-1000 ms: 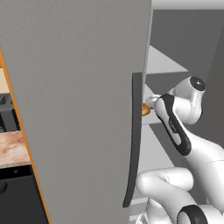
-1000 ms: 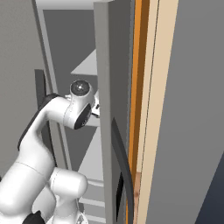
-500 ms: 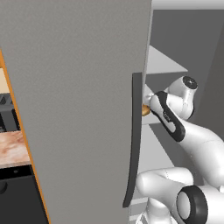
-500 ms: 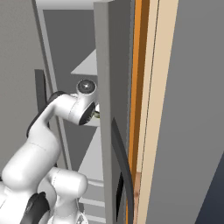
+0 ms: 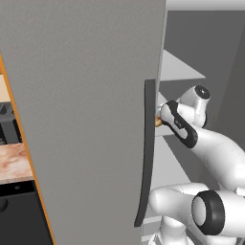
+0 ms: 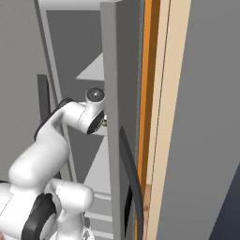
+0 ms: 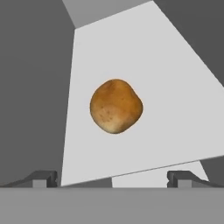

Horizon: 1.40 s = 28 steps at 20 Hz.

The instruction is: Take the potato and sweet potato out of the freezer and place them in the tupperware container on the counter. Then put the tupperware containing the vegetables back in the freezer.

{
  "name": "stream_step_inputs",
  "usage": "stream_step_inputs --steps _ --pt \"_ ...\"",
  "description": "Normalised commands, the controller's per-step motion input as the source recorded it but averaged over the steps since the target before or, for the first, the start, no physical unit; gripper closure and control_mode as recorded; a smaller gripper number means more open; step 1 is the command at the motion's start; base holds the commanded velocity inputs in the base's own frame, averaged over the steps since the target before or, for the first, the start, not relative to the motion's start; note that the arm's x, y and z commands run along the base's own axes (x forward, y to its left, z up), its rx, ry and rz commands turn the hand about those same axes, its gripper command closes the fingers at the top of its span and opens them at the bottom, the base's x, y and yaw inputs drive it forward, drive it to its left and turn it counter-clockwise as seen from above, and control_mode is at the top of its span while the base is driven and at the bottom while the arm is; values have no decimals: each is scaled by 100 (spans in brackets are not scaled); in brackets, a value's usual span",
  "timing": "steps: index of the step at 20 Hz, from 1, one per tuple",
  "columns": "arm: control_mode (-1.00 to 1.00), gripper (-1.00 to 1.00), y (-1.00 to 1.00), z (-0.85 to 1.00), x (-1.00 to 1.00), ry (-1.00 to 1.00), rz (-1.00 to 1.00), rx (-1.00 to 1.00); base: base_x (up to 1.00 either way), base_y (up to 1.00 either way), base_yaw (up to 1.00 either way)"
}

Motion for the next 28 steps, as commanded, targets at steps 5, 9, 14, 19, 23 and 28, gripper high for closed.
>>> stream_step_inputs --steps 5,9,14,19,23,28 --pt "-100 -100 0 -26 34 4 0 0 0 0 0" --pt "-100 -100 0 -22 34 4 0 1 0 0 0" --pt "-100 -100 0 -20 35 4 0 1 0 0 0" --pt "-100 -100 0 -22 35 3 0 1 0 0 0" --pt "-100 -100 0 -23 38 3 0 0 0 0 0" --pt "-100 -100 0 -22 39 0 0 0 0 0 0"
